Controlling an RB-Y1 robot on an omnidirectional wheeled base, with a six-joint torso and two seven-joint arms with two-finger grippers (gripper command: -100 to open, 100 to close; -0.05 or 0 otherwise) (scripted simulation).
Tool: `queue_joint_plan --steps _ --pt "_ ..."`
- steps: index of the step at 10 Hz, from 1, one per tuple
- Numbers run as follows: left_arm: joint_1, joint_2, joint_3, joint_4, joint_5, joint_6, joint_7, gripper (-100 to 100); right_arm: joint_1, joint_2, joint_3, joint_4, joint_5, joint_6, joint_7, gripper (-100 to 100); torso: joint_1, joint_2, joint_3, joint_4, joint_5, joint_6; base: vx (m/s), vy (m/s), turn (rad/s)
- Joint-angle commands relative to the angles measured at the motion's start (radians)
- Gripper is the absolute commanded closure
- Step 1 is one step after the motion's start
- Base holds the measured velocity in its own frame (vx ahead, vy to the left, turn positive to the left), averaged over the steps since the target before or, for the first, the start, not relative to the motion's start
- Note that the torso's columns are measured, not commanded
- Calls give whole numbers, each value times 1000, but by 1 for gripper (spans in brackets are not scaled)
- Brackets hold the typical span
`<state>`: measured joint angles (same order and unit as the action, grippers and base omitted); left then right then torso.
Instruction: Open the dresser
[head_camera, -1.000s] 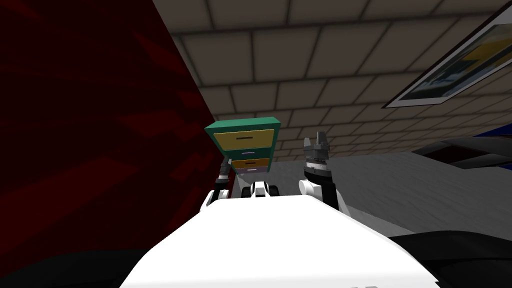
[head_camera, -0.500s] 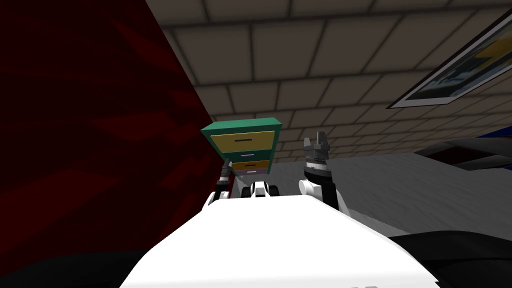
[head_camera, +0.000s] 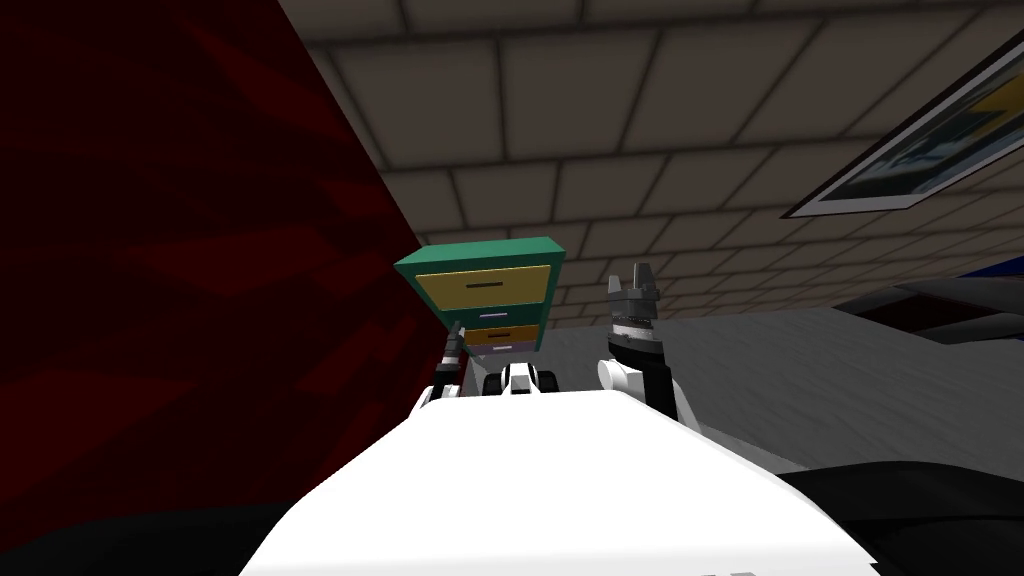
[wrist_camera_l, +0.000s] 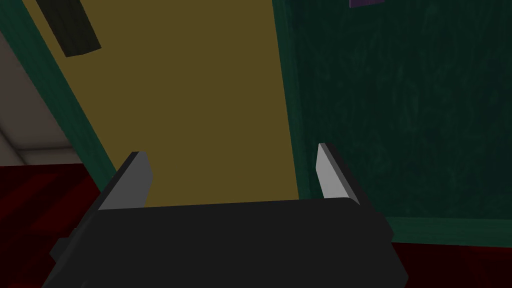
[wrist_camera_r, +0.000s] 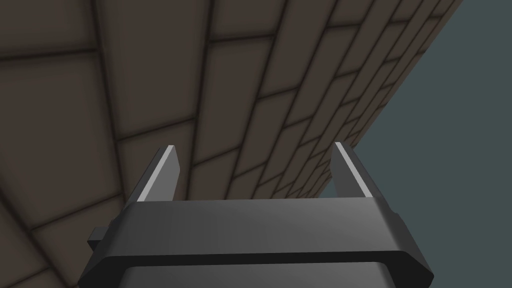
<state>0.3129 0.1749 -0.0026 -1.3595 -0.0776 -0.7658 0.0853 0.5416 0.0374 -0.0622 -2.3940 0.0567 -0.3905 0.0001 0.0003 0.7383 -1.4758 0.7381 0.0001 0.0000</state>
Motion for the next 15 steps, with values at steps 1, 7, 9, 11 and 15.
queue_joint_plan --steps 1,7,9,11,15 --pt "-20 -8 3 67 0 -19 -8 -100 0 0 0 0 0 0 0 0 0 1 0 0 0 0 51 -5 -4" --pt "-57 -30 11 205 0 -63 -19 -100 0 0 0 0 0 0 0 0 0 -1 0 0 0 0 56 -6 -3" --pt "-73 -51 14 268 0 -82 -24 -100 0 0 0 0 0 0 0 0 -1 -1 0 0 0 0 77 -15 -5" --pt "-80 -66 16 296 1 -91 -26 -100 0 0 0 0 0 0 0 0 0 -1 -1 0 0 0 71 -3 -2" --pt "-102 -153 21 377 1 -116 -33 -100 0 0 0 0 0 0 0 0 -1 0 0 0 0 0 41 -8 -2"
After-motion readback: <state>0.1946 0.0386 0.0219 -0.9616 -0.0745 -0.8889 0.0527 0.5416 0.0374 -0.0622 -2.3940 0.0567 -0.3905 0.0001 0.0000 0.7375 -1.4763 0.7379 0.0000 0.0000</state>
